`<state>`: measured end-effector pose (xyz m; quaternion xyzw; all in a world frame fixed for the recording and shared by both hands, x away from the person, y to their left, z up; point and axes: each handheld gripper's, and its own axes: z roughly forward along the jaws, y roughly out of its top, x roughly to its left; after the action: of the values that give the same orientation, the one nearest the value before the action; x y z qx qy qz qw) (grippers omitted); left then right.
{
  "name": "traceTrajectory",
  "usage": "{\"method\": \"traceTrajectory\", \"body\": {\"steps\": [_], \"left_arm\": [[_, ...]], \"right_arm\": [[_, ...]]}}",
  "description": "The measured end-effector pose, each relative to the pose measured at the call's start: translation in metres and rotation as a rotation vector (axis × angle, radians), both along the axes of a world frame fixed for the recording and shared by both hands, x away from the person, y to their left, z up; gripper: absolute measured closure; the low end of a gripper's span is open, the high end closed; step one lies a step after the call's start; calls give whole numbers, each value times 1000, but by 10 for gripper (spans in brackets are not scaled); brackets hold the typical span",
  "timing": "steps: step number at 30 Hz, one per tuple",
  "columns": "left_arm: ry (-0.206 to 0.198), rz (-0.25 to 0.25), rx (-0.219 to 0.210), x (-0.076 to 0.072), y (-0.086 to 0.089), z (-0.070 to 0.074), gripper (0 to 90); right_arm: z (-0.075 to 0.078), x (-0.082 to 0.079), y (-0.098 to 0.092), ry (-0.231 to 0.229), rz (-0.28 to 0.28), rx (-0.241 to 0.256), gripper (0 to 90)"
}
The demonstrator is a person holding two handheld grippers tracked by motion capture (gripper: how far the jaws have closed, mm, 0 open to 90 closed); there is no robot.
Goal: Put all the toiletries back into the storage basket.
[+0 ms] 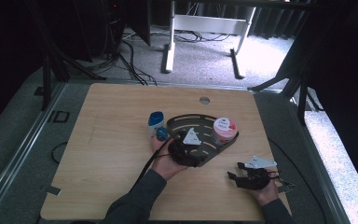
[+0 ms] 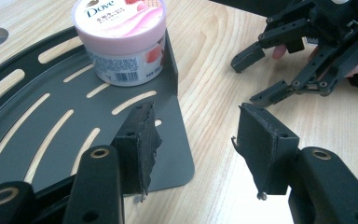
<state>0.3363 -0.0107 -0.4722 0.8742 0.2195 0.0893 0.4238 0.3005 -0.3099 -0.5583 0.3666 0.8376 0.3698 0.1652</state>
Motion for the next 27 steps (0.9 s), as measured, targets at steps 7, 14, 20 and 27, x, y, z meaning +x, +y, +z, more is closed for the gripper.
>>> {"method": "traceTrajectory", "body": {"steps": [7,14,20,27], "left_arm": [[-7,-8,5,-5,7,6,470],[-24,0,12,-10,16,13,467],[-34,7,11,-13,23,19,466],[-50,14,16,-13,31,23,465]], "right_arm": [[0,0,-1,-3,4,4,372],[-1,0,-1,-4,7,5,372],[-1,0,-1,-4,7,5,372],[-1,0,-1,-4,8,5,371]]}}
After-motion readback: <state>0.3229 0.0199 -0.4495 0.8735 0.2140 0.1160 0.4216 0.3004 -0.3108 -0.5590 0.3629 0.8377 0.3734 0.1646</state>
